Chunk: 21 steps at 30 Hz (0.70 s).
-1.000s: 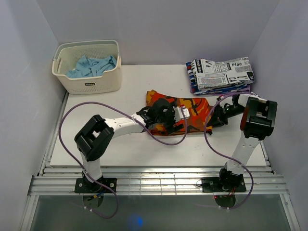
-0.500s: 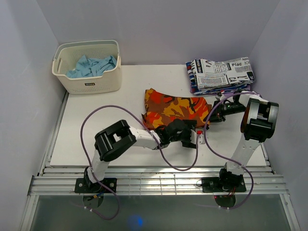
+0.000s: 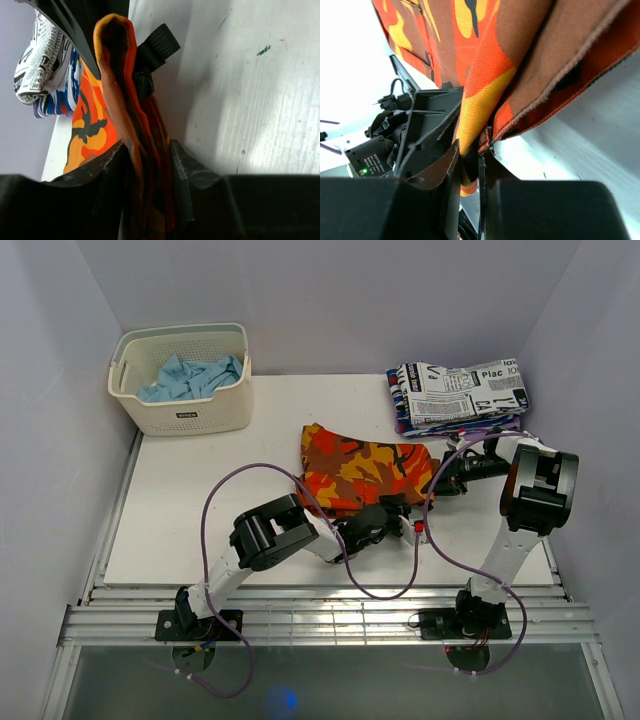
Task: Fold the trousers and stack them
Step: Neatly place the folded trousers to the corner
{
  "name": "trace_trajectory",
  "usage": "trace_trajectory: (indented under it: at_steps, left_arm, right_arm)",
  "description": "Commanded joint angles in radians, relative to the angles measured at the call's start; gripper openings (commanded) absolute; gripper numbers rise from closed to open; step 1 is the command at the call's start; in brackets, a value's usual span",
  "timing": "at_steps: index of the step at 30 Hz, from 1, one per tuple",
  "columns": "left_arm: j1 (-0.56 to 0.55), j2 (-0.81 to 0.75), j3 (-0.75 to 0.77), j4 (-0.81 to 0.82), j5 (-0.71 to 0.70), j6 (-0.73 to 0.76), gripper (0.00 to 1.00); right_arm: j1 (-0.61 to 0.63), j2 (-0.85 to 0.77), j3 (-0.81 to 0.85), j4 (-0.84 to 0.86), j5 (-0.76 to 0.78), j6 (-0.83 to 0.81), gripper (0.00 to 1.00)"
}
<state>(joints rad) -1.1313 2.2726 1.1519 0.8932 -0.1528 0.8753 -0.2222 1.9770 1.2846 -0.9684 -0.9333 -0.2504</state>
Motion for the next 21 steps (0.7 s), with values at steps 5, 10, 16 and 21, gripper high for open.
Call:
trace_trajectory:
  at_steps: [5,10,16,21]
  left_arm:
    - [0.007,0.018,-0.001,-0.025,-0.044,0.024,0.19]
    - [0.007,0.011,0.018,-0.051,-0.048,-0.012,0.00]
    - [0.013,-0.008,0.026,-0.103,-0.053,-0.087,0.00]
    - [0.021,-0.042,0.043,-0.160,-0.039,-0.160,0.00]
  right_arm:
    - [-0.008,-0.053,0.022,-0.007,0.069,0.019,0.93]
    - [-0.052,-0.073,0.018,0.020,0.185,0.069,0.90]
    - [-0.062,-0.029,-0.022,0.045,0.123,0.071,0.90]
    - [-0.052,-0.001,-0.030,0.071,0.122,0.085,0.90]
